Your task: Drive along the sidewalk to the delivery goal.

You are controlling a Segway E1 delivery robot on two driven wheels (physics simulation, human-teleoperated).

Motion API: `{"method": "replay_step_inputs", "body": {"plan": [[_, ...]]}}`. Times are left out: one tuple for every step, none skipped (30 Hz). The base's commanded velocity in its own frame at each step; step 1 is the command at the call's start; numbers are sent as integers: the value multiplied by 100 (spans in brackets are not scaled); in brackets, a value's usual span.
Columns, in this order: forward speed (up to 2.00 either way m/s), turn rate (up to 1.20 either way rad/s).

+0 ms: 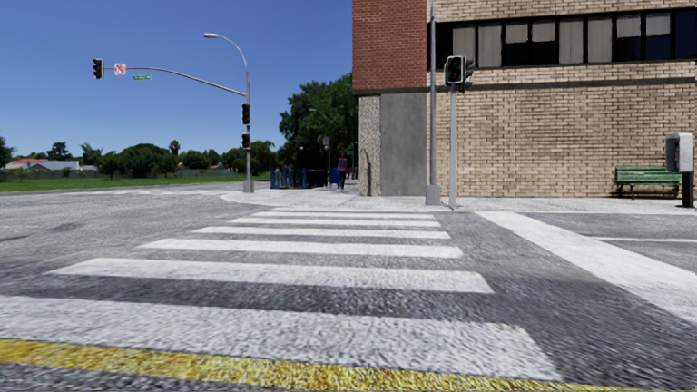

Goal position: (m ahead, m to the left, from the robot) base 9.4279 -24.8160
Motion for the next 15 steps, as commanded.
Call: {"method": "replay_step_inputs", "body": {"plan": [[200,0],[200,-1],[200,-2],[200,-2],[200,-2],[200,-2],[200,-2],[200,-2],[200,0],[200,0],[200,0],[200,0],[200,0],[200,0],[200,0]]}}
